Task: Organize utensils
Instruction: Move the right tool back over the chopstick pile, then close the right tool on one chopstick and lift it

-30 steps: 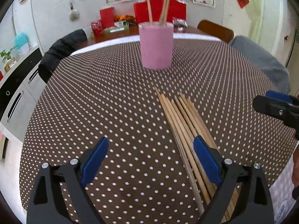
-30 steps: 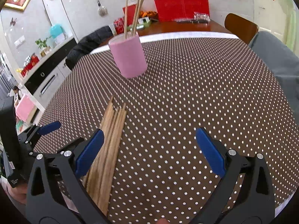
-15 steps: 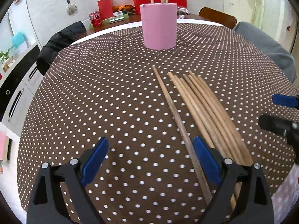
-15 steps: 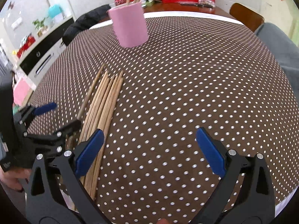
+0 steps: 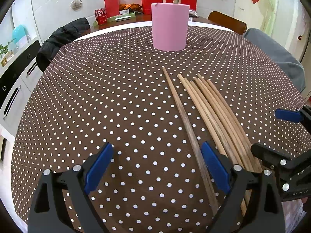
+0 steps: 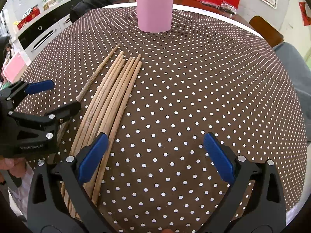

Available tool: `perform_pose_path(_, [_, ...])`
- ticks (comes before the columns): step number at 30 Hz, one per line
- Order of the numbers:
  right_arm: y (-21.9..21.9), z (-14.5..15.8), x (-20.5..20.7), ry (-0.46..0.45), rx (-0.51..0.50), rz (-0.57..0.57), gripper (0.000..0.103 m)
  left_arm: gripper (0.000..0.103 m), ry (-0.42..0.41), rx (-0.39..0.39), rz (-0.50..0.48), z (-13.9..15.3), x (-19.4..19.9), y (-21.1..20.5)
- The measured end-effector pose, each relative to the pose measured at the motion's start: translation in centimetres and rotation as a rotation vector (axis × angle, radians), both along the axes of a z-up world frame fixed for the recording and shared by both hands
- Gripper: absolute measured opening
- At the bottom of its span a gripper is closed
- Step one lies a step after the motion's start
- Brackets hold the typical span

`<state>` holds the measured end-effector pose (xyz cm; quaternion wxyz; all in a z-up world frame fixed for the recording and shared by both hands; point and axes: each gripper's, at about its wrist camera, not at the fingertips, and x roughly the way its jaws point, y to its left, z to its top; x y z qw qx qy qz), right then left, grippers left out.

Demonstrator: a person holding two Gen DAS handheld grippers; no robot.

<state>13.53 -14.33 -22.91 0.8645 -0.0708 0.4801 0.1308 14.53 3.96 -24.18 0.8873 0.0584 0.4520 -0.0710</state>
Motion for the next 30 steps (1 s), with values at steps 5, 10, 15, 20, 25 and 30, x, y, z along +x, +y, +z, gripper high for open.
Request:
perform_pose_path(5, [1.6, -0.3, 0.4, 0.016, -0.035, 0.012, 0.096, 0.091, -0.006, 0.024, -0.006, 0.1, -0.2, -0.3])
perform_pose_path(10, [0.1, 0.2, 0.9, 0.044, -0.002, 0.011, 0.074, 0.091, -0.003, 0.057, -0.014, 0.4, 0.0, -0.7])
perform_pose_path(15, [-0.1, 0.5, 2.3, 0.053, 0.031, 0.001, 0.068, 0.091, 0.021, 0.098, -0.034, 0.6, 1.4, -1.2])
perform_pose_path(20, [0.9, 0.6, 3.3, 0.036, 0.019, -0.007, 0.052, 0.09, 0.054, 0.125, -0.082, 0.8, 2.9, -1.9])
perform_pose_path(25, [1.1, 0.8, 3.7, 0.04, 0.018, 0.013, 0.028, 0.059, 0.112, 0.043, -0.168, 1.1, 3.9, -1.9])
perform_pose_path(30, [1.8, 0.8, 3.6, 0.04, 0.017, 0.04, 0.028, 0.03, 0.12, 0.029, -0.234, 1.3, 4.1, -3.1])
